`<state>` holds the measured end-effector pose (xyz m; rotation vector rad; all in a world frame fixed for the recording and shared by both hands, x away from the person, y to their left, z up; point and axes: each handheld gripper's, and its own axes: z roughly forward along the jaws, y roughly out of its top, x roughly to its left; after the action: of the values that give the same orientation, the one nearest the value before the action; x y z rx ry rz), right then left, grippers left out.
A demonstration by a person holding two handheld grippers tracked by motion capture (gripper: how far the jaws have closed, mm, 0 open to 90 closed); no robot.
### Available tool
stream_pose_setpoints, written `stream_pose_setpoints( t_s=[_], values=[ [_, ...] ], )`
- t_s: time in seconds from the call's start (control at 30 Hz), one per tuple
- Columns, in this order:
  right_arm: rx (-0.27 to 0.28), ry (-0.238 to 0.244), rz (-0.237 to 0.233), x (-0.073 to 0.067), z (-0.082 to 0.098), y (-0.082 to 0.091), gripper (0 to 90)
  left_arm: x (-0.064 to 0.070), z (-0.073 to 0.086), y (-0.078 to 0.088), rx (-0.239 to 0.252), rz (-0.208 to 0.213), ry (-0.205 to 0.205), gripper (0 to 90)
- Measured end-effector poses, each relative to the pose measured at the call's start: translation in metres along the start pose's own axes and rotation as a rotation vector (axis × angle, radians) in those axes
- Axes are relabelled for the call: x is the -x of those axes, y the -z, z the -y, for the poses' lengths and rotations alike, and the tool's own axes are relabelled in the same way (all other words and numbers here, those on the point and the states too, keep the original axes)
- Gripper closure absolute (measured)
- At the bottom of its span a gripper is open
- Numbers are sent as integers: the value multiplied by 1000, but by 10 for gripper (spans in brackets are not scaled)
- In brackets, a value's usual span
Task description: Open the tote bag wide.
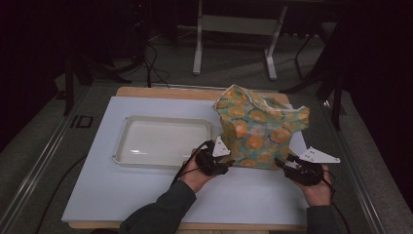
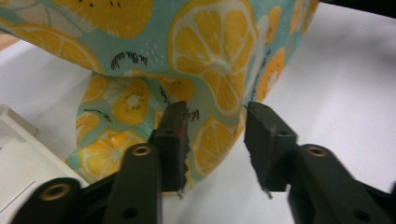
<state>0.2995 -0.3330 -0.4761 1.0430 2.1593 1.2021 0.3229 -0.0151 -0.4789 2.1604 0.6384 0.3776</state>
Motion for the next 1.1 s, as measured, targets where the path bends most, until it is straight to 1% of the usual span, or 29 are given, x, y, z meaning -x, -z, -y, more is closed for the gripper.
stream_pose_setpoints(
  t_s=[0.03,0.1,0.13,0.17,0.2,0.23,0.27,0.3,0.33,0.37,0.43,0.57,0.73,0.77,0.8,0.83,0.87,0.93,0.97,1.0,1.03,1.07,1.1],
  values=[
    [12,5,-8,-1,0,1,645,1,-1,-3,-5,0,-1,675],
    [12,19,-8,-2,0,2,684,2,-2,-4,-7,7,-5,749],
    [12,19,-8,-2,0,2,684,2,-2,-4,-7,7,-5,784],
    [7,25,-5,-3,0,3,740,3,-3,-5,-11,8,-12,817],
    [7,25,-5,-3,0,3,740,3,-3,-5,-11,8,-12,849],
    [5,33,-7,-3,-1,3,794,4,-3,-5,-9,9,-11,878],
    [5,33,-7,-3,-1,3,794,4,-3,-5,-6,10,-8,878],
    [1,41,-15,-3,-2,3,845,4,-3,-6,-8,13,-9,889],
    [1,41,-15,-3,-2,3,845,4,-3,-6,-8,13,-9,890],
    [-1,45,-18,-3,-2,3,872,4,-2,-6,-9,12,-8,891],
    [-7,47,-23,-4,-2,3,889,4,-1,-7,-12,10,-8,891],
    [-25,58,-28,-5,0,1,895,4,2,-10,-24,4,-9,891],
    [-46,60,-34,-6,3,-2,897,3,6,-14,-45,11,-4,890],
    [-64,66,-36,-6,5,-4,899,4,6,-16,-50,9,-4,890],
    [-64,66,-36,-6,5,-4,899,4,7,-17,-60,8,-8,890],
    [-81,69,-36,-6,7,-6,900,4,9,-21,-72,7,-10,890],
    [-93,71,-34,-6,8,-7,900,4,9,-21,-72,7,-10,890],
    [-100,70,-35,-6,9,-8,899,4,10,-23,-81,2,-17,890],
    [-104,68,-41,-6,9,-8,872,5,11,-24,-79,-1,-19,890],
    [-104,64,-63,-6,9,-8,785,5,11,-24,-79,-1,-19,890],
    [-104,64,-63,-6,9,-8,785,5,11,-25,-80,-4,-22,890],
    [-62,32,-63,-5,6,-3,623,6,12,-26,-85,-6,-25,890],
    [-62,32,-63,-5,6,-3,623,6,12,-26,-85,-6,-25,890]
  ],
)
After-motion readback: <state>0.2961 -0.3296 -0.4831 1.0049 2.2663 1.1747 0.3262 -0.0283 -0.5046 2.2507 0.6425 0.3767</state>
